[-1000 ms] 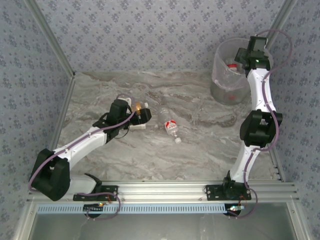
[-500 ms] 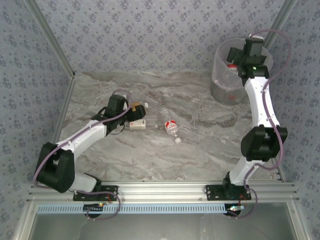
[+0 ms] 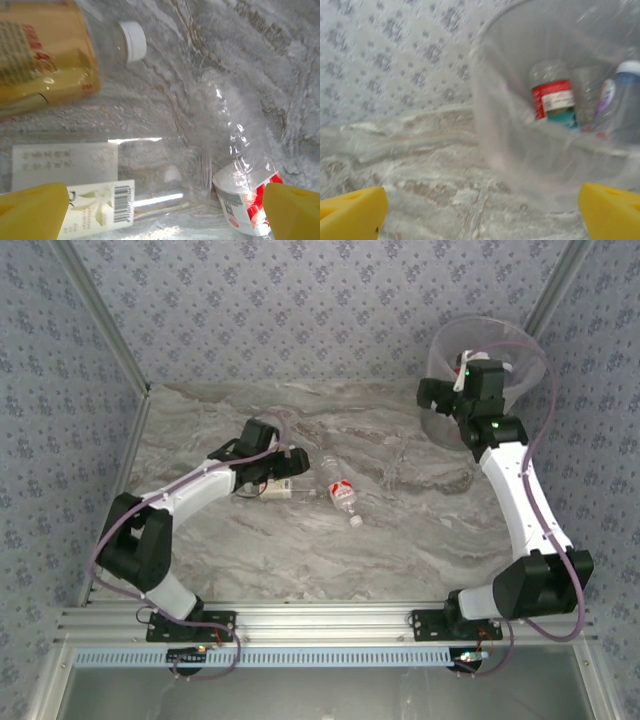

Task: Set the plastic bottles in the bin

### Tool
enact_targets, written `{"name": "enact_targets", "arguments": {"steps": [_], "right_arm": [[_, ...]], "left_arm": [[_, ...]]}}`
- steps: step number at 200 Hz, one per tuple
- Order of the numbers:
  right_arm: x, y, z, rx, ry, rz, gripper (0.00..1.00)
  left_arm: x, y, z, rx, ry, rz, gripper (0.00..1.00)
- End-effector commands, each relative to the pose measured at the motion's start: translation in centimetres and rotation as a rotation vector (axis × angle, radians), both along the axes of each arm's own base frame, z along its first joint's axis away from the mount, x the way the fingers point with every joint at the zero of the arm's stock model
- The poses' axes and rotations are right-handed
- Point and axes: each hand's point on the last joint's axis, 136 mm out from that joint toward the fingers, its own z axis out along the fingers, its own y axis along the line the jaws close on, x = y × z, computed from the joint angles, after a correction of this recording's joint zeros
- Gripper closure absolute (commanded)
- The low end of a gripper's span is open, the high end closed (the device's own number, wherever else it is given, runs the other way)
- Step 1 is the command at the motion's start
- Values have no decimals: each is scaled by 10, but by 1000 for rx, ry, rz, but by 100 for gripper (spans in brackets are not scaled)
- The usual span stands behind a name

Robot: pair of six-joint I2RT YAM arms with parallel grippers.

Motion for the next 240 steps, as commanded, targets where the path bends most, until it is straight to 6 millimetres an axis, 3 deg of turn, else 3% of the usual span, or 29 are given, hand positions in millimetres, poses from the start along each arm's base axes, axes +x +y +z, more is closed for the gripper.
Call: {"name": "enact_targets", "arguments": {"steps": [1, 33, 36, 41, 63, 85, 113, 138, 169, 204, 240], "right_arm": [[-15, 25, -21, 16, 45, 90, 0], [-34, 76, -66, 41, 139, 288, 0], [-39, 79, -83, 34, 181, 300, 0], [-44, 84, -95, 22, 211, 316, 0], [-56, 99, -129, -29, 291, 336, 0], [-64, 105, -146, -16, 326, 318, 0], [-67, 104, -157, 22, 337, 265, 0], [-68, 103, -157, 42, 324, 241, 0], [-68, 100, -151, 33, 303, 222, 0], [-63, 99, -148, 32, 280, 206, 0], [-61, 100, -145, 34, 270, 206, 0]], "left_arm": [[3, 11, -2, 141, 24, 49, 1], [9, 16, -6, 205, 31, 0, 0], [10, 16, -6, 203, 32, -6, 0], [11, 14, -6, 197, 35, -17, 0], [13, 5, -10, 164, 45, -64, 1], [12, -5, -20, 139, 69, -107, 1], [10, -3, -33, 160, 99, -116, 1], [0, -2, -34, 159, 125, -126, 0], [-22, -6, -30, 90, 180, -131, 0], [-51, -15, -40, 44, 260, -146, 1], [-68, -21, -21, 39, 238, -204, 1]]}}
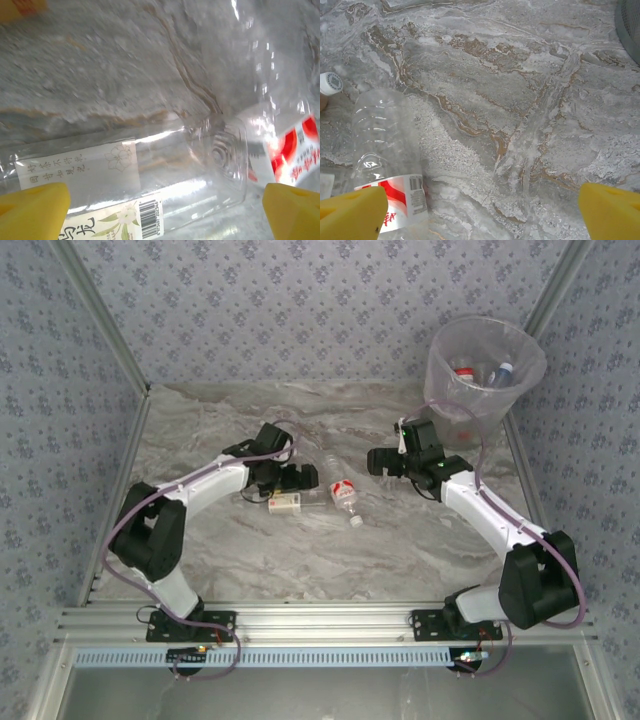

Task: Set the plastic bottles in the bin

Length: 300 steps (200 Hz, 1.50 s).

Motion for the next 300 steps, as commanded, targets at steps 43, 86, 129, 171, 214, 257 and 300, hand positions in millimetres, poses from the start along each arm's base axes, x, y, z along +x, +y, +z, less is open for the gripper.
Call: {"name": "enact_targets", "arguments": {"steps": [43, 86, 129, 171, 214, 257, 300], "right_arm": [[5, -2, 19, -4, -61, -24, 0], [10, -4, 24, -12, -82, -38, 0], [9, -10, 26, -42, -80, -49, 0], [5, -15, 27, -65, -83, -60, 0], [4, -19, 27, -71, -86, -75, 0], [-1, -24, 29, -77, -91, -85, 0], [-6, -26, 32, -74, -100, -88, 0]], "left_arm": [[-28, 25, 23, 224, -160, -321, 1], [-42, 26, 1, 457, -198, -725, 1], [-45, 38, -17, 584, -136, -946, 1], [-20, 55, -25, 664, -162, -910, 1], [-22, 48, -50, 630, -170, -996, 1], [-15, 49, -69, 645, -180, -994, 4], [-7, 53, -76, 686, -212, -930, 21]]}}
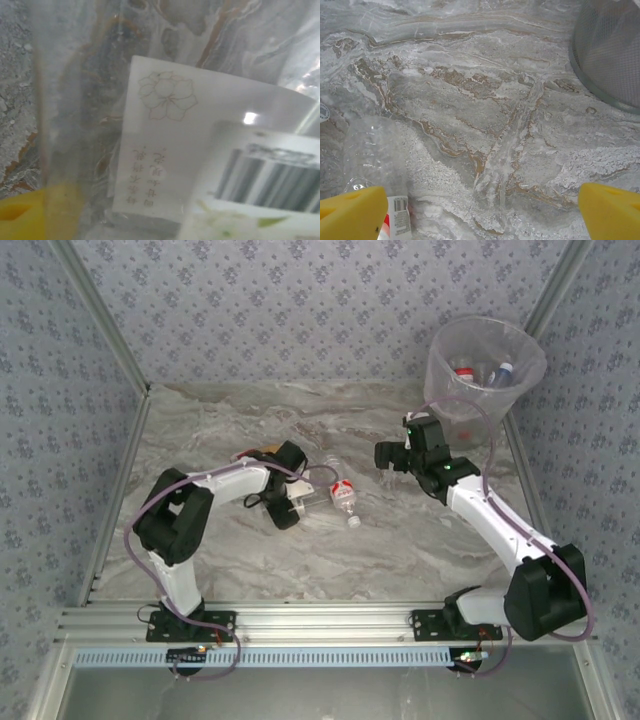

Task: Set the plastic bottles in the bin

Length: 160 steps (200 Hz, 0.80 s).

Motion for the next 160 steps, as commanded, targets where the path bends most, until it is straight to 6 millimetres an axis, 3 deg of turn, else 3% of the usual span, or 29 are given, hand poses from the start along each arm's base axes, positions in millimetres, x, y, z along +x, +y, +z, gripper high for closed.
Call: {"name": "enact_targets", "arguments": {"steps": [1, 51, 93, 118, 160], "right_arm": [[-9, -6, 3, -26, 1, -11, 0], [-13, -6, 6, -8, 1, -10, 0], [-20, 12, 10, 115, 16, 34, 0], [-24, 22, 18, 222, 21, 36, 0], [-34, 55, 35, 460, 55, 127, 0]], "left_arm": [[15, 3, -6, 9, -75, 36, 21], [18, -7, 36, -153, -202, 73, 42], [20, -10, 77, -275, -312, 104, 55], [15, -19, 97, -372, -320, 110, 71], [14, -37, 128, -563, -362, 154, 98]]}}
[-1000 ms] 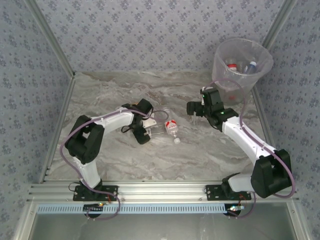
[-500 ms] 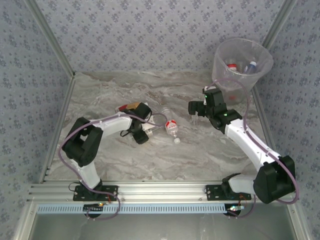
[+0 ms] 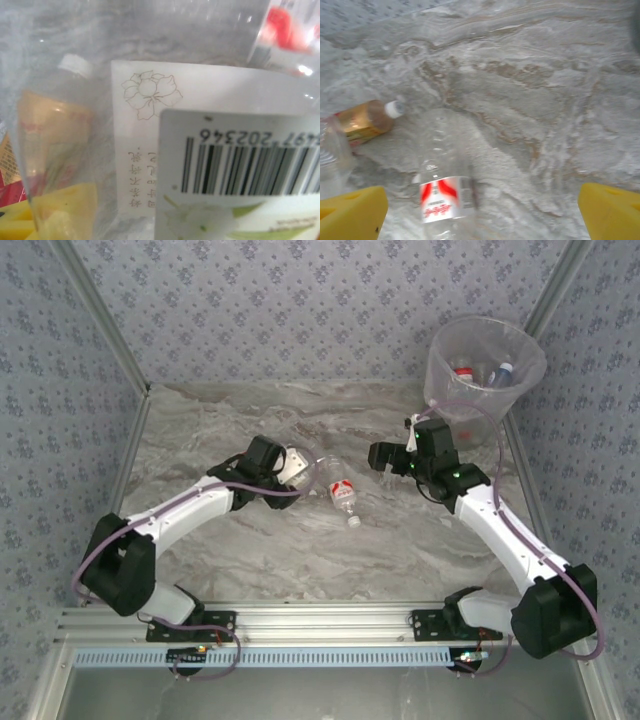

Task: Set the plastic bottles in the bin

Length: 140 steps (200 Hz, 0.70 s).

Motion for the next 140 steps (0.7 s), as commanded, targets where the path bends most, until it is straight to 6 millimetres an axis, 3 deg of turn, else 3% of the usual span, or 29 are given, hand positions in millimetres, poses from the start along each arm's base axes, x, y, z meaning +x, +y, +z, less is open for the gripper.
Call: {"name": "enact_targets", "arguments": {"steps": [1, 42, 63, 113, 140], "right_arm": [[-9, 24, 15, 196, 27, 50, 0], [-17, 59, 37, 400, 47, 170, 0], [-24, 74, 45, 415, 57, 236, 0], [-33, 119, 65, 466, -12, 373, 0], [-24, 123, 70, 459, -64, 324, 0]], "left_arm": [[-2, -16, 24, -167, -30, 11, 98], [-9, -32, 52, -358, -48, -1, 100], [-12, -35, 61, -390, -54, -4, 100], [-12, -44, 67, -348, -124, -5, 100], [-18, -53, 67, -347, -126, -47, 100]]}}
